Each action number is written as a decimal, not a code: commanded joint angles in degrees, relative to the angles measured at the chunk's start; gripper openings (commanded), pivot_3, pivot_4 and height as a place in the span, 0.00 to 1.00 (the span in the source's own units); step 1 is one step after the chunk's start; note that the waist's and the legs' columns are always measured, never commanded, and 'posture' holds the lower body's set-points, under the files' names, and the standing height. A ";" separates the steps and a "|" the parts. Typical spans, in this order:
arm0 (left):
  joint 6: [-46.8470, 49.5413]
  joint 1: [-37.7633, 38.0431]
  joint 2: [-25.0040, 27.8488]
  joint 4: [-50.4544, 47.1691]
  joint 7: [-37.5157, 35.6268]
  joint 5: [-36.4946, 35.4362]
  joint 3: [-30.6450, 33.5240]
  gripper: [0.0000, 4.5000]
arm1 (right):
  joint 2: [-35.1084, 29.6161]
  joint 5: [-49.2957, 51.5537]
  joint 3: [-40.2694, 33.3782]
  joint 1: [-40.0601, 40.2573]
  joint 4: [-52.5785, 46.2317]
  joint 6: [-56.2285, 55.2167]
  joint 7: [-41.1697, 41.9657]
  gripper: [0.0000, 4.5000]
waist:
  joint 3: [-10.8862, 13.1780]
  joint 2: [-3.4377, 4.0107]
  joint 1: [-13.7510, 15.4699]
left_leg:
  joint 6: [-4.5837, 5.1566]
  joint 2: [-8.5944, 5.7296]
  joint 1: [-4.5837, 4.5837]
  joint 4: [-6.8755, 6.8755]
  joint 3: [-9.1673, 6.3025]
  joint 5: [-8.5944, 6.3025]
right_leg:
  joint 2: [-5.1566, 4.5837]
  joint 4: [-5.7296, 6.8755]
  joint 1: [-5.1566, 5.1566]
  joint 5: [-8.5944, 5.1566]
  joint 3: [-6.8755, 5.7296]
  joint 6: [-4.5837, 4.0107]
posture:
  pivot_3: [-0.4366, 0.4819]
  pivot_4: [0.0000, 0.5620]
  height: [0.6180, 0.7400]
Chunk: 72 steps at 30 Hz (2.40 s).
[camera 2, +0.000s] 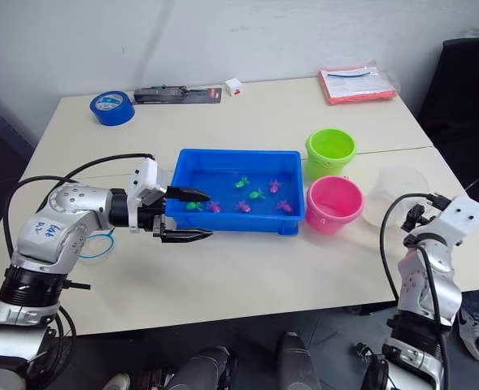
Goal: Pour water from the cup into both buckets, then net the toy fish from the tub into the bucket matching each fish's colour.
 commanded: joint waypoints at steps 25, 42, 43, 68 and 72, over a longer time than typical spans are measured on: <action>-1.30 -1.08 -1.09 1.20 -0.21 -2.09 2.83 1.00 | -1.40 1.77 1.06 0.83 -6.82 -5.64 0.58 0.15 | -0.01 0.02 -1.03 | 0.00 0.00 -0.01 0.02 -0.03 0.00 | 0.00 0.01 0.00 0.00 -0.02 0.00 | 0.48 0.27 1.00; -4.82 -2.02 -3.51 4.41 -2.48 -4.26 5.02 1.00 | -21.25 0.64 6.88 1.39 -18.08 5.31 17.18 0.15 | 0.02 0.07 -0.97 | 0.00 0.01 -0.04 0.02 0.02 0.00 | -0.02 0.03 -0.05 0.00 0.02 0.00 | 0.48 0.27 1.00; -4.94 -1.59 -3.60 4.04 -2.40 -4.47 5.21 1.00 | -22.54 -0.21 7.80 1.44 -18.29 5.22 18.22 0.15 | 0.02 0.07 -0.98 | 0.00 0.00 -0.05 0.04 0.04 0.00 | -0.02 0.02 -0.05 0.00 0.03 0.00 | 0.48 0.27 1.00; -2.78 9.98 -2.63 -5.29 3.17 -7.22 10.26 1.00 | -33.15 -20.41 23.33 -2.36 -18.11 -4.48 29.89 0.15 | 0.02 0.06 -0.59 | 0.00 0.00 -0.09 0.06 0.04 0.00 | -0.02 -0.03 -0.07 0.00 0.02 0.00 | 0.48 0.27 1.00; -2.75 12.74 -3.17 -7.17 4.99 -7.75 11.62 1.00 | -33.38 -22.76 24.26 -2.79 -18.09 -5.75 30.68 0.15 | 0.02 0.07 -0.45 | 0.00 0.00 -0.08 0.06 0.05 0.00 | -0.02 -0.09 -0.07 0.00 0.02 0.00 | 0.48 0.27 1.00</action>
